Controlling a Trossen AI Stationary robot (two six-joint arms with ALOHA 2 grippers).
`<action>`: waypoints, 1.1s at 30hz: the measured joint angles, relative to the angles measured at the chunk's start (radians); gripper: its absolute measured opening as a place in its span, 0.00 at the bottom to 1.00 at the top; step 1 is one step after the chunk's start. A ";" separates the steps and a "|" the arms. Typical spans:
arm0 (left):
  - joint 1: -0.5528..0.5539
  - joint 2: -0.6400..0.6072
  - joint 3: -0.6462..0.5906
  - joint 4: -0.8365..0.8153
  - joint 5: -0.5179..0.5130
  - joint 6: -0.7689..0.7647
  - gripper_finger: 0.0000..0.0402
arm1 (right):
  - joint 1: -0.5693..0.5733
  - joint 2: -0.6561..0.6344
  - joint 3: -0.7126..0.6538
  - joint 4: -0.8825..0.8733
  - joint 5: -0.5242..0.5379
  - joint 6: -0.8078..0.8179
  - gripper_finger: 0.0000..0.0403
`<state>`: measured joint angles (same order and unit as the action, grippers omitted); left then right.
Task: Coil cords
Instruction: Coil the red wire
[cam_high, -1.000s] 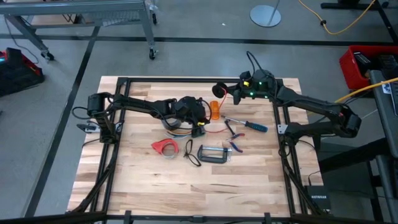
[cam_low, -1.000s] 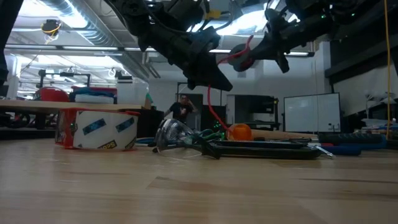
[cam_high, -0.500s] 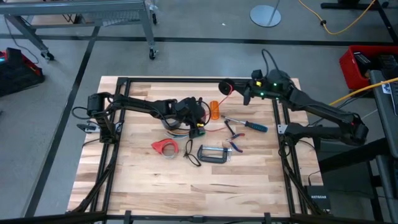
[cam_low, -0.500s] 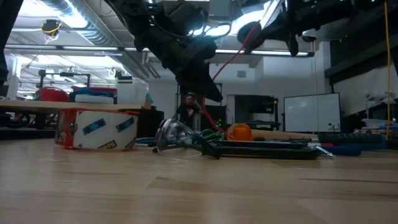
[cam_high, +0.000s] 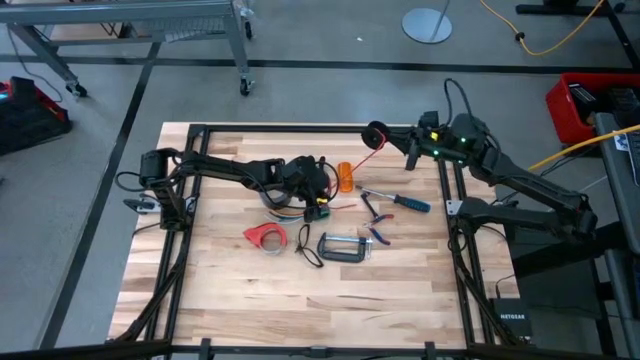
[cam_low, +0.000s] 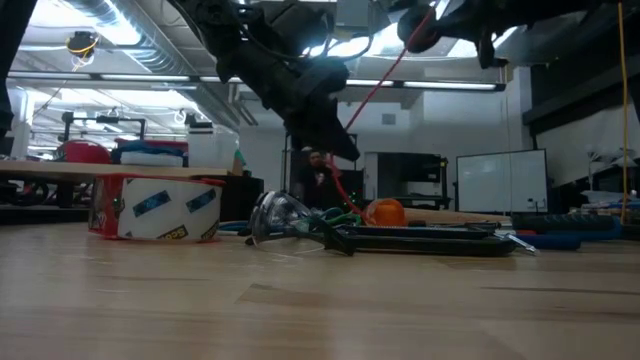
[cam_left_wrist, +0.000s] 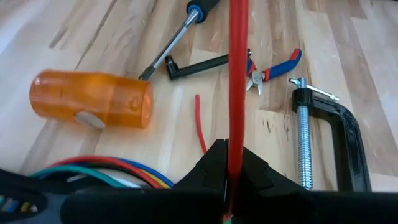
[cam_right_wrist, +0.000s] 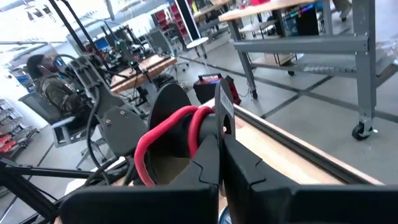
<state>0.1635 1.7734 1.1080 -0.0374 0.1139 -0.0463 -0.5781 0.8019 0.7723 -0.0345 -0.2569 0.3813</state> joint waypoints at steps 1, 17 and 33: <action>0.000 0.000 0.000 0.007 0.000 0.005 0.01 | 0.000 -0.011 0.000 -0.002 0.000 -0.002 0.01; -0.012 0.001 -0.002 0.332 0.012 0.023 0.31 | 0.001 -0.049 0.002 -0.168 0.059 -0.050 0.01; -0.085 0.001 -0.002 0.171 0.004 0.080 0.37 | 0.002 -0.046 0.002 -0.152 0.062 -0.095 0.01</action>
<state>0.0783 1.7748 1.1057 0.1334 0.1175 0.0338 -0.5766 0.7563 0.7738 -0.1864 -0.1949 0.2859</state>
